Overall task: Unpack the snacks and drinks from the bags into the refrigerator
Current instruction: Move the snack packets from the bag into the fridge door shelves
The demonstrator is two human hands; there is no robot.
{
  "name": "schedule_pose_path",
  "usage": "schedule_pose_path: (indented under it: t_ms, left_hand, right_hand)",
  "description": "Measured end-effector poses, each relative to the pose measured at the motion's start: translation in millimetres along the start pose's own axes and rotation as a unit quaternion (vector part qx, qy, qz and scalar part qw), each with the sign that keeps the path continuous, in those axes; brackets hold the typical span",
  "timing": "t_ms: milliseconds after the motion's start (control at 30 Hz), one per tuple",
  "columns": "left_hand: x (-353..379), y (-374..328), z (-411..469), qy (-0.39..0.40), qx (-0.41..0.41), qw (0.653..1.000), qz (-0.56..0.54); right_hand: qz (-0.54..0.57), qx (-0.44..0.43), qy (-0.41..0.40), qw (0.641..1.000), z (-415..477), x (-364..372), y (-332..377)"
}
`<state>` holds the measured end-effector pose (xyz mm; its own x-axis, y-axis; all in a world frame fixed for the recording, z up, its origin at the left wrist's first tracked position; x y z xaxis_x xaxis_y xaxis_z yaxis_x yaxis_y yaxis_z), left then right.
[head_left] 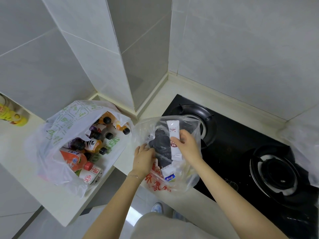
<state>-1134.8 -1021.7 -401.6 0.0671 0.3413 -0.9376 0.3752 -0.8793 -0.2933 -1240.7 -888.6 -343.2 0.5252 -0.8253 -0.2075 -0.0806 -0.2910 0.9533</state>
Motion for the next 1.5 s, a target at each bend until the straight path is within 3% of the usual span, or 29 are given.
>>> schedule_pose_path:
  t_ms: [233, 533, 700, 833, 967, 1133, 1367, 1500]
  left_hand:
    - [-48.4, -13.6, -1.5, -0.087, 0.04, 0.989, -0.115]
    - [-77.7, -16.7, -8.7, -0.119, -0.035, 0.931, -0.343]
    - [-71.3, -8.6, -10.9, -0.115, -0.097, 0.87, -0.47]
    - [-66.1, -11.6, -16.6, -0.078, -0.133, 0.778, -0.609]
    - [-61.8, -30.0, -18.8, -0.017, -0.11, 0.745, -0.658]
    - [-58.9, -48.7, -20.8, 0.011, -0.084, 0.743, -0.664]
    - [-61.9, -31.6, -26.0, 0.004, -0.113, 0.751, -0.651]
    - [-68.5, -24.0, -39.2, -0.006, -0.109, 0.753, -0.649]
  right_hand:
    - [-0.011, 0.022, 0.002, 1.0, 0.3, -4.3, -4.3]
    - [0.037, 0.064, 0.026, 0.997, -15.3, 3.2, -12.8]
    - [0.075, 0.093, 0.02, 0.993, -18.8, 2.1, -12.9]
    - [0.147, 0.124, -0.02, 0.981, -21.0, -1.5, -13.2]
    - [0.253, 0.159, -0.046, 0.953, -24.3, 4.4, -12.1]
    - [0.291, 0.143, -0.066, 0.944, -35.4, 9.7, 1.3]
    - [0.19, 0.114, -0.113, 0.969, -57.5, -14.8, 1.0]
    - [0.21, 0.136, -0.103, 0.963, -70.6, -22.0, -9.3]
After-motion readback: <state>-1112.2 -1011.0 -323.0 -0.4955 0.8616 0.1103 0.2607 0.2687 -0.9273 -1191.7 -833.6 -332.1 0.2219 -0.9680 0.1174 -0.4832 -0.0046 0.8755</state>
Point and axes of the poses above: each hand's wrist, its own z-axis towards the middle knuckle, its own x-axis out of the palm, y = z × x, the point moved 9 cm from there along z, towards the middle knuckle, and after that the axes turned 5 degrees about z, right-handed, at the moved point
